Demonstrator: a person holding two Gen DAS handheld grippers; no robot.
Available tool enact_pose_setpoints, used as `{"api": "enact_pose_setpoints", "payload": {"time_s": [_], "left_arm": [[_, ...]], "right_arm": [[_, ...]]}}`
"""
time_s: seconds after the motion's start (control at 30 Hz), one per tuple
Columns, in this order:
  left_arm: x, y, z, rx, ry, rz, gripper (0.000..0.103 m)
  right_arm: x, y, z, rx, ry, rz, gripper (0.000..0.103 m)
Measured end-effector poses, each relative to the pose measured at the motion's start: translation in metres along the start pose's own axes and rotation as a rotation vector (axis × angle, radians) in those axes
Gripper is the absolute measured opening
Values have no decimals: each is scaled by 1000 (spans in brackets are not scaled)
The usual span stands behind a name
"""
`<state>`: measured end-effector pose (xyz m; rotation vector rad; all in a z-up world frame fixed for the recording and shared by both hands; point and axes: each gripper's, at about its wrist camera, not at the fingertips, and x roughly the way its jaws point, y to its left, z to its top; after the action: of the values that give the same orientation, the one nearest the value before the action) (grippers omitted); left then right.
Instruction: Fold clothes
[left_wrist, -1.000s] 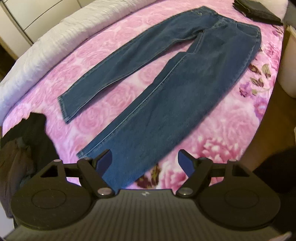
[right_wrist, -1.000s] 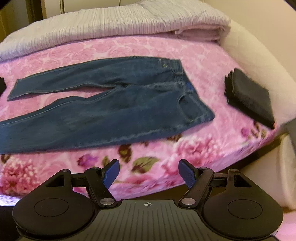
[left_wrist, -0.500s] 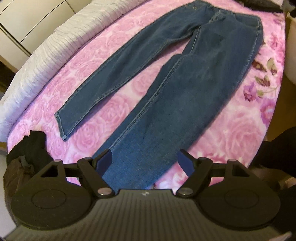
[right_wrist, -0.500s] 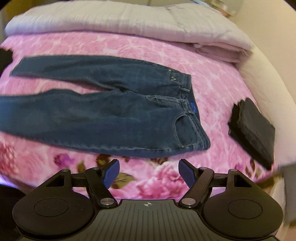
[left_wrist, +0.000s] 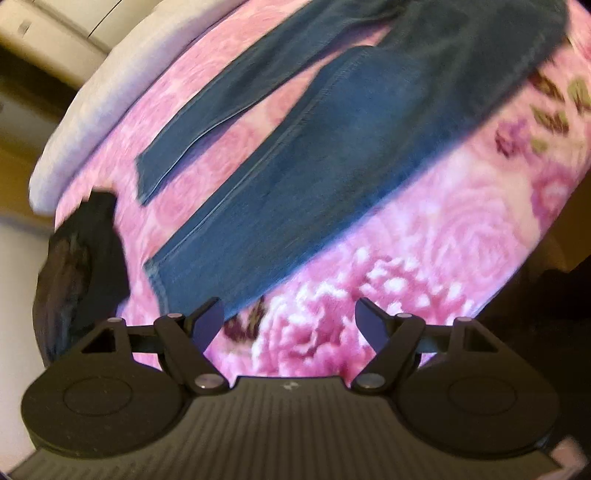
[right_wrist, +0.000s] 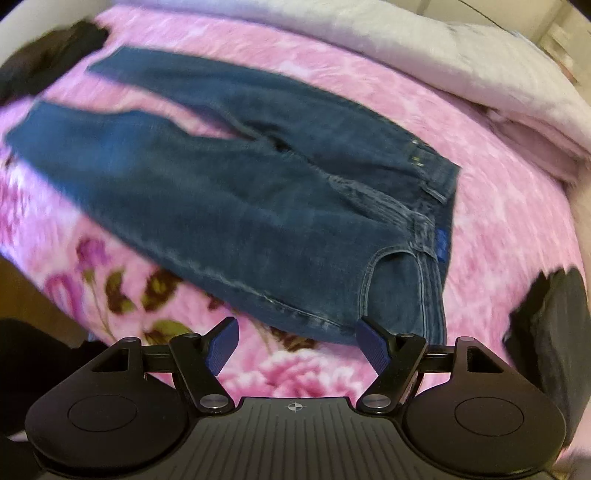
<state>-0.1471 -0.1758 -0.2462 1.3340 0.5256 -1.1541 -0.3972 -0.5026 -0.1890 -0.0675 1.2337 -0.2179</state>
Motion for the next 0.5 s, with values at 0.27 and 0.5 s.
{"api": "enact_pose_setpoints", "payload": {"time_s": [0.27,0.5], "left_arm": [[50,-62,47,164,-190,-38,72],[36,-108,73,234,-309,-77,72]], "right_arm": [[42,12,-8,-159,22,-27,74],[63,29,-13,-256,-35,1,74]]}}
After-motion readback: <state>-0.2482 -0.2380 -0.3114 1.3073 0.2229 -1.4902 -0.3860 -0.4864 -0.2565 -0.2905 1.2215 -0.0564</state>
